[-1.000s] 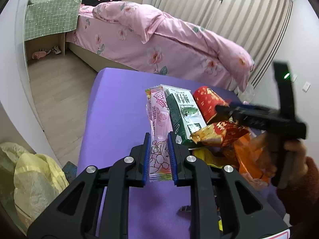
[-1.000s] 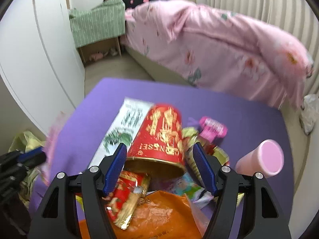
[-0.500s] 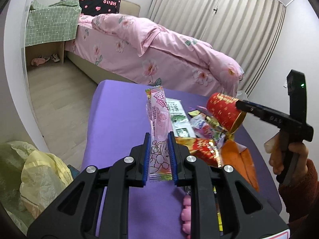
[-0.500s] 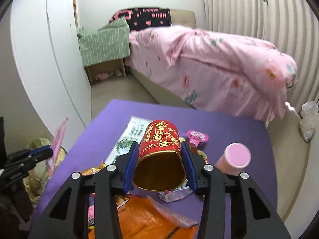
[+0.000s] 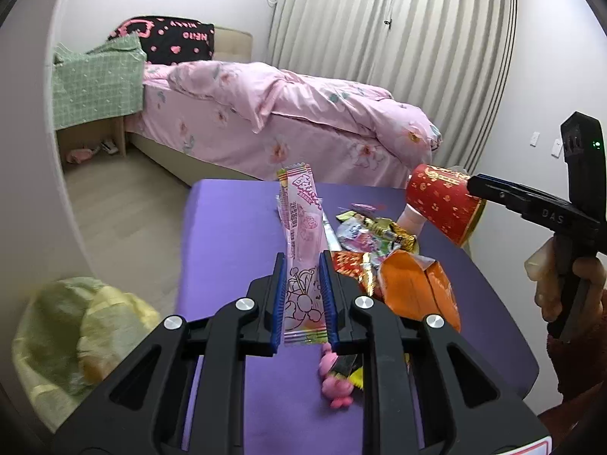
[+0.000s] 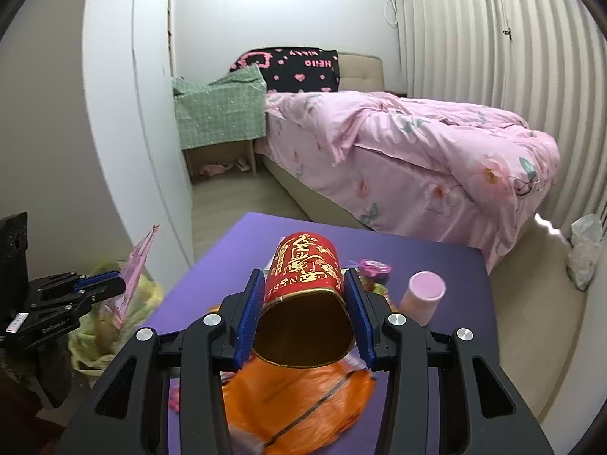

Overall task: Collect trash
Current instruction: 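Grasp the red paper cup with the right tool while the left holds the candy stick, then carry both items to the trash bag and open both tools over it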

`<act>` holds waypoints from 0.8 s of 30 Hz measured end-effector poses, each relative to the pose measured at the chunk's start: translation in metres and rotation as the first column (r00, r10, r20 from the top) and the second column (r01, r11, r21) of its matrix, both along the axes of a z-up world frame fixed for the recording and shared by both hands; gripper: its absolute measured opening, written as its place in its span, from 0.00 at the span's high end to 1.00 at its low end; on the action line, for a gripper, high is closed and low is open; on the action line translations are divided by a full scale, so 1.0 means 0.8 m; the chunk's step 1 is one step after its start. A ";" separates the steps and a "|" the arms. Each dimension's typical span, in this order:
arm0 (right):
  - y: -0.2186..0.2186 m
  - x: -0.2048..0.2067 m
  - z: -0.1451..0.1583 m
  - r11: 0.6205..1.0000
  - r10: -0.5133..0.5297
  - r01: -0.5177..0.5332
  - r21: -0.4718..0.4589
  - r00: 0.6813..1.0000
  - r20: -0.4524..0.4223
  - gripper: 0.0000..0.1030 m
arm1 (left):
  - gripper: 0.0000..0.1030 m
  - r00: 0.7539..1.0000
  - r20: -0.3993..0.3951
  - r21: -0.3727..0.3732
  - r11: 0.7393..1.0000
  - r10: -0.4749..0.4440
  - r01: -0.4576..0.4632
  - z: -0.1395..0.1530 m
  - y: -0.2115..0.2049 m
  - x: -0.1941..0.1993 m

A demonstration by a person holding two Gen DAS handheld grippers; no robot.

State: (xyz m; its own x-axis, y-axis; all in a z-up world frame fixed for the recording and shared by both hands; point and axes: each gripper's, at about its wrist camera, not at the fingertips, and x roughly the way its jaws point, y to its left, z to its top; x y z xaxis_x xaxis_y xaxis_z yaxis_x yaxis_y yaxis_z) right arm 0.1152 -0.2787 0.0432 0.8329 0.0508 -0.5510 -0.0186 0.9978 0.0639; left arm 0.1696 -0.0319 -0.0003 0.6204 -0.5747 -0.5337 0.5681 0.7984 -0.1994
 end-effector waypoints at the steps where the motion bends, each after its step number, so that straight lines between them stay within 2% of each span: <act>1: 0.004 -0.004 0.000 1.000 0.008 -0.008 0.007 1.000 0.004 0.60 | 0.84 1.000 0.005 0.006 1.000 0.015 -0.015 0.001 0.007 -0.004; 7: 0.042 -0.018 0.000 0.997 0.071 -0.072 0.020 0.997 0.033 0.60 | 0.84 0.984 -0.004 0.036 0.983 0.179 -0.179 -0.005 0.080 -0.019; 10: 0.059 -0.017 0.000 0.994 0.100 -0.101 0.031 0.994 0.037 0.60 | 0.84 0.958 -0.039 0.042 0.958 0.284 -0.282 -0.021 0.128 -0.022; 15: 0.087 -0.011 -0.003 0.990 0.135 -0.136 0.031 0.990 0.033 0.60 | 0.84 0.898 -0.094 0.074 0.902 0.431 -0.425 -0.049 0.196 -0.019; 20: 0.118 0.001 -0.010 0.986 0.164 -0.164 0.017 0.986 0.010 0.60 | 0.84 0.856 -0.140 0.079 0.868 0.497 -0.491 -0.068 0.239 -0.013; 24: 0.139 0.012 -0.015 0.984 0.179 -0.179 0.000 0.984 -0.007 0.60 | 0.84 0.843 -0.173 0.083 0.860 0.510 -0.503 -0.080 0.258 -0.006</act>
